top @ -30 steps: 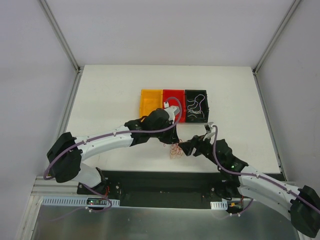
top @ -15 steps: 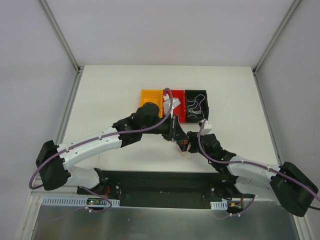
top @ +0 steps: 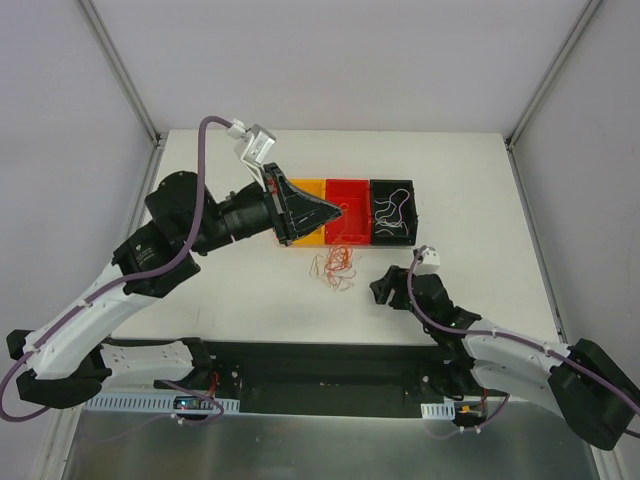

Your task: Untangle the cables

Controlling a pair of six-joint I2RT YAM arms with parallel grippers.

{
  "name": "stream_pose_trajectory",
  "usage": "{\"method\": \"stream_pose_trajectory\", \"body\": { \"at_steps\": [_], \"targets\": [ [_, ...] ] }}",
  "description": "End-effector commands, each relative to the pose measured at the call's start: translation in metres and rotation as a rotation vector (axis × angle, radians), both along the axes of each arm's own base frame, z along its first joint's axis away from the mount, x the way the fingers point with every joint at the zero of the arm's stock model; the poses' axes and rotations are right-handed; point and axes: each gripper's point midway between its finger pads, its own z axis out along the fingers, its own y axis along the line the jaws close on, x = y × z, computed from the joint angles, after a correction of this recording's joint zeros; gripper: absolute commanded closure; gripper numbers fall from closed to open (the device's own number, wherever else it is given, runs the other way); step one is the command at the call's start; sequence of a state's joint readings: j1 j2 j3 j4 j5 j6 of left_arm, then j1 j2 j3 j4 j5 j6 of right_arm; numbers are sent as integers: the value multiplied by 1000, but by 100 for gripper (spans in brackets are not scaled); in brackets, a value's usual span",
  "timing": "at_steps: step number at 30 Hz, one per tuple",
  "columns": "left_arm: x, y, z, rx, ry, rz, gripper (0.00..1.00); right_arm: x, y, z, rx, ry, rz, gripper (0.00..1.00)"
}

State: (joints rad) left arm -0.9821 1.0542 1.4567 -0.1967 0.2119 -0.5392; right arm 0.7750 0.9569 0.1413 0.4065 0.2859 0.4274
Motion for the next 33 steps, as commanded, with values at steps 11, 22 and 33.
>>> {"method": "stream_pose_trajectory", "body": {
  "at_steps": [11, 22, 33],
  "targets": [
    [23, -6, -98, 187, 208, 120, 100, -45, 89, 168, 344, -359, 566, 29],
    [27, -23, -119, 210, 259, 95, 100, -35, 90, 219, 281, -476, 576, 32],
    [18, -36, -110, 159, 255, 13, 100, -18, 115, 194, 321, -388, 568, 58]
  ]
}}
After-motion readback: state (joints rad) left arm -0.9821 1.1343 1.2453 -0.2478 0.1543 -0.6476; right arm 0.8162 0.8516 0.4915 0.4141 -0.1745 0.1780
